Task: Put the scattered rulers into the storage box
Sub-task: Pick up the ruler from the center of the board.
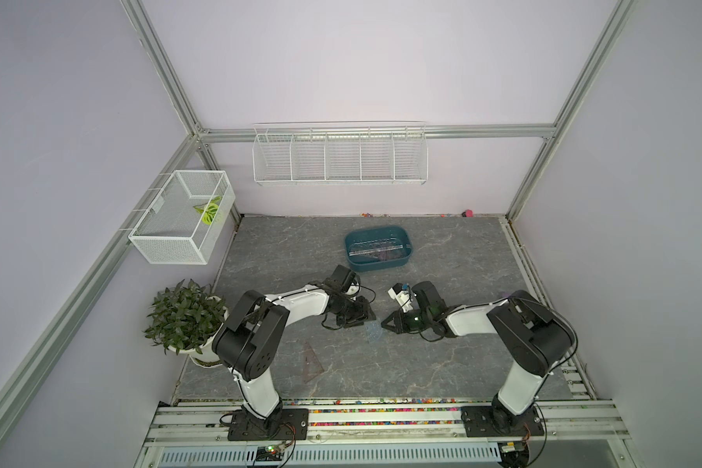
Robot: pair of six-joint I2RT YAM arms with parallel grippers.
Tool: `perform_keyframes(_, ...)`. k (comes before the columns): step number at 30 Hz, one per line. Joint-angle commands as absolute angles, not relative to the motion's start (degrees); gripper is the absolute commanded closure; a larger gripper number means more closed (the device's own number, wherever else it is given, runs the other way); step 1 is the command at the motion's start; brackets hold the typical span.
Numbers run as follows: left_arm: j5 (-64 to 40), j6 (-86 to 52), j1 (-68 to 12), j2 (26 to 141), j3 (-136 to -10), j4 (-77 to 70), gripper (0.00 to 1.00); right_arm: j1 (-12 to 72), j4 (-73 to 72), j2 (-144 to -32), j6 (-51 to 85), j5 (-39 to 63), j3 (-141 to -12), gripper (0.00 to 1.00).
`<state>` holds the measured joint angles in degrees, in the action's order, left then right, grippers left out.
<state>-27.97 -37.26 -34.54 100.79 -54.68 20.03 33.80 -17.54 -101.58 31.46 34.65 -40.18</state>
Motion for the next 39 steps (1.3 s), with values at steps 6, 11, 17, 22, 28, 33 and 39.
perform_keyframes(6,-17.55,-36.94,-32.78,102.49,-50.16,25.89,0.46,34.92,-9.34,-99.84,29.42,32.71,-46.59,0.91)
perform_keyframes(11,-18.22,-36.65,-32.12,102.74,-49.92,25.53,0.46,35.2,-8.85,-101.7,29.02,31.63,-45.74,0.91)
perform_keyframes(17,-19.2,-36.6,-31.99,104.66,-50.11,24.84,0.43,35.01,-12.21,-107.55,28.42,30.26,-40.49,0.93)
perform_keyframes(22,-21.82,-36.65,-32.0,107.67,-50.32,23.43,0.43,34.01,-13.54,-108.18,28.35,30.06,-38.22,0.93)
perform_keyframes(28,-23.71,-36.83,-32.03,108.34,-49.55,21.98,0.47,33.71,-14.81,-107.61,29.34,31.65,-38.4,0.93)
perform_keyframes(33,-22.67,-36.8,-31.93,104.81,-47.29,24.08,0.47,33.05,-16.79,-104.8,31.81,34.15,-37.81,0.92)
perform_keyframes(39,-23.28,-36.12,-31.9,100.66,-44.71,26.49,0.47,34.41,-16.17,-99.86,33.04,33.63,-38.41,0.91)
